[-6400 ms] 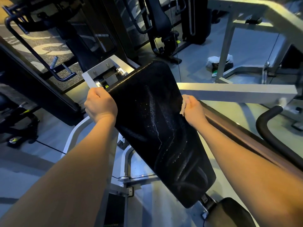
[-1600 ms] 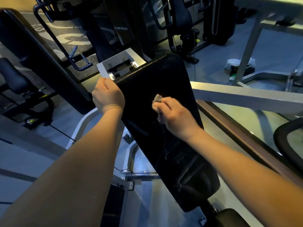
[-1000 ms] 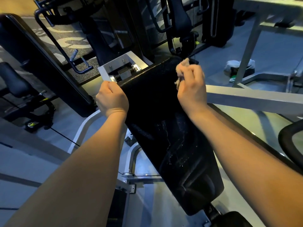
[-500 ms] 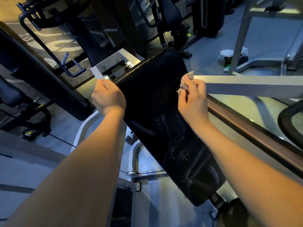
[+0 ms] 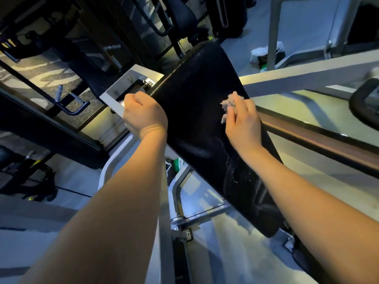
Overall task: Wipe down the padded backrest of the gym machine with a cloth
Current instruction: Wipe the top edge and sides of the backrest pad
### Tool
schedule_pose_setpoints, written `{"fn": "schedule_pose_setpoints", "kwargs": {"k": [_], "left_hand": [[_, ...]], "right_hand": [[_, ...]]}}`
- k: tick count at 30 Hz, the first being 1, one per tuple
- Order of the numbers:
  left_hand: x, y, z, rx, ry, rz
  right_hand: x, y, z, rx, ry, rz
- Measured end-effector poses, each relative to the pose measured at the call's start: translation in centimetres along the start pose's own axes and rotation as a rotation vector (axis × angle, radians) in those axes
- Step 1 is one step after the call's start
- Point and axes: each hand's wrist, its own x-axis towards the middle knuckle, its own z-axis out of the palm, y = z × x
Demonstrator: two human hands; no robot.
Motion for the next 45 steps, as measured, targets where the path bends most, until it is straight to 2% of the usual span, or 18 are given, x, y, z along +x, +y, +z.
{"fn": "schedule_pose_setpoints", "kwargs": {"k": [3,6,8,10,13,15,18,21,25,27,28,31,33,34,37,39,42,45], "left_hand": [[0.0,-0.2,-0.1,-0.029,-0.018,-0.007],[-0.1,-0.1,-0.4,-0.040,-0.026,-0.010],[0.1,-0.2,-0.4,-0.043,-0.024,-0.001],[0.2,-0.4,-0.3,-0.051,-0.029,0.003],[0.3,-0.7,-0.2,-0.073,-0.038,0.007],[0.9,-1.0,0.1,-0.125,-0.065,0.050],[1.7,-1.5,0.3,-0.189,-0.122,0.142],[1.6,-1.8,0.0,-0.239,-0.173,0.180],[1.3,-1.9,-0.2,-0.293,-0.218,0.172],[1.3,-1.9,-0.3,-0.313,-0.229,0.172],[1.3,-1.9,-0.3,-0.320,-0.231,0.175],[1.4,-2.0,-0.3,-0.320,-0.229,0.187],[1.5,-2.1,-0.3,-0.311,-0.233,0.193],[1.5,-2.2,-0.3,-0.309,-0.241,0.189],[1.7,-2.3,-0.2,-0.314,-0.255,0.184],[1.7,-2.4,0.0,-0.317,-0.261,0.190],[1.8,-2.5,0.1,-0.319,-0.259,0.205],[1.9,-2.6,0.1,-0.315,-0.261,0.208]], "right_hand": [[-5.0,-2.5,2.0,0.062,0.040,0.018],[-10.2,-3.5,1.9,0.020,-0.111,-0.281],[-9.1,-2.5,0.9,-0.053,-0.179,-0.446],[-6.8,-2.4,0.2,0.004,-0.186,-0.333],[-5.0,-3.4,0.0,0.101,-0.022,0.016],[-7.1,-5.0,1.0,0.140,0.011,0.068],[-11.9,-6.3,1.8,0.130,-0.141,-0.238],[-10.4,-5.3,0.8,0.074,-0.267,-0.496],[-4.6,-5.5,0.3,0.099,-0.027,-0.134],[-5.5,-6.6,1.0,0.114,0.016,-0.078],[-6.9,-7.2,1.4,0.137,-0.011,-0.117],[-11.1,-7.9,1.4,0.116,-0.222,-0.471],[-9.4,-7.1,0.9,0.062,-0.300,-0.580],[-7.9,-7.0,0.7,0.074,-0.264,-0.550],[-3.3,-7.5,0.0,0.096,-0.025,-0.240],[-3.7,-8.3,0.4,0.118,0.032,-0.155],[-8.0,-9.4,1.2,0.176,-0.112,-0.400],[-7.2,-8.4,0.6,0.063,-0.284,-0.641]]}}
